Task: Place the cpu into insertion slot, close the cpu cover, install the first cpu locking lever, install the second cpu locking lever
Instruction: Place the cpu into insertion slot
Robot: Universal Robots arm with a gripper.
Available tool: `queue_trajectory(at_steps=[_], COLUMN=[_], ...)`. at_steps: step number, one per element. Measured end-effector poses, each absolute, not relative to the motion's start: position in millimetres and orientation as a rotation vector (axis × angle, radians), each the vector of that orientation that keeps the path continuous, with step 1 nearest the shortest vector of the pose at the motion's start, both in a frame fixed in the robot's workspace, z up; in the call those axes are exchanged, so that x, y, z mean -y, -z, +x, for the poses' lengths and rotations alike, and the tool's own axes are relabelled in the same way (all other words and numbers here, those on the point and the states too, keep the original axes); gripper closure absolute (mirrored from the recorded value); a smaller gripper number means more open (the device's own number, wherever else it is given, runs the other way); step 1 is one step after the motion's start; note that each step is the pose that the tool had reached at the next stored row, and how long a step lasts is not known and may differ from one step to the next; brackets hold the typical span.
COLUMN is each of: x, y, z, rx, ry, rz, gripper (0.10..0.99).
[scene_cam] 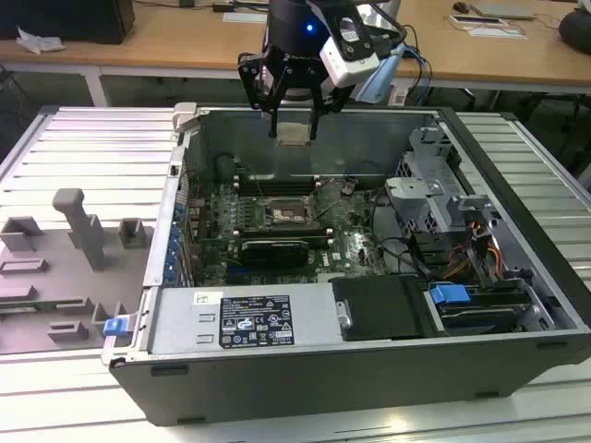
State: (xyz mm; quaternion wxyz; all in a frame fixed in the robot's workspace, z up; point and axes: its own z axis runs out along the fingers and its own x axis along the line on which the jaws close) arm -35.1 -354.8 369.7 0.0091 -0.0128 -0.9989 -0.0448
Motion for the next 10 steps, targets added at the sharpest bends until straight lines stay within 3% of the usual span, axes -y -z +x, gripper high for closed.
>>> queue_trajectory(at_steps=[10], x=[354.8], y=[-369.4], z=[-35.1], rx=[3.120], ry=[0.141], rz=[-0.140], gripper=[0.545])
